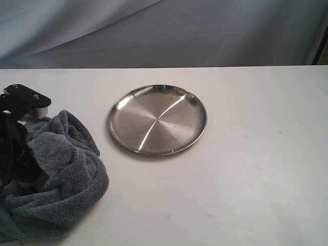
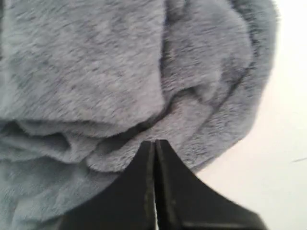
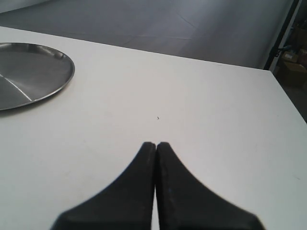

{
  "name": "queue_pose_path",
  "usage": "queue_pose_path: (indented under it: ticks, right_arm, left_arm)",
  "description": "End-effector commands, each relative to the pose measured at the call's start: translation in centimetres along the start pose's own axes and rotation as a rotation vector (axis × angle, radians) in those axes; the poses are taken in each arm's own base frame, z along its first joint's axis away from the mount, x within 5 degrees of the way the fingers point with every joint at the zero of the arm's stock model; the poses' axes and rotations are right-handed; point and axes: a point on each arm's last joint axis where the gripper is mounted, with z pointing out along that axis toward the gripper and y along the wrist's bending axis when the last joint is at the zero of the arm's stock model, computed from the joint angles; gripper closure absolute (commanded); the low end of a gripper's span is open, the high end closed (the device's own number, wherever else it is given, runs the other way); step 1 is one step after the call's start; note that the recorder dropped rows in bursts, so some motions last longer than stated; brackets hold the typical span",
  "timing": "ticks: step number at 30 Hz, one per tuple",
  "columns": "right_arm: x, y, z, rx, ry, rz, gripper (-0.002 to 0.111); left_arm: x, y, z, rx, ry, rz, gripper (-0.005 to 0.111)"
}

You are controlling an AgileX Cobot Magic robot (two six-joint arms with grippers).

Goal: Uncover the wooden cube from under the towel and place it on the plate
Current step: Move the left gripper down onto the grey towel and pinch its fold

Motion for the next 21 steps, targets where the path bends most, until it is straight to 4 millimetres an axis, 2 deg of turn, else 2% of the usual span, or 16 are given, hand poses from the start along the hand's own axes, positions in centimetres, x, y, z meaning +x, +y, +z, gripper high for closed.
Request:
queue_pose_path:
  ticks: [1,5,11,16,21]
  right_arm:
    - [0.1,0.0,0.0,-0.001,-0.006,0.002,0.108]
    - [0.1,0.0,0.0,-0.001,-0.006,0.002,0.108]
    - [0.1,0.0,0.0,-0.001,-0.006,0.002,0.108]
    - [0.1,0.0,0.0,-0.001,-0.006,0.002,0.108]
    - [0.1,0.0,0.0,-0.001,-0.006,0.002,0.108]
  left_arm:
    - [-1.9,-0.9,-0.3,0.082,-0.195,0.100,0.107]
    - [-3.5,-0.4,-0.8,0.016,-0.382,0.077,0.107]
    - [-4.6,0.8,-1.3,-0.128,-0.508,0.093,0.107]
    - [-4.4,2.1,-1.5,-0.243,-0.500,-0.037,0.107]
    - [-2.8,4.4,-1.7,-0.499,-0.346,-0.117,0.107]
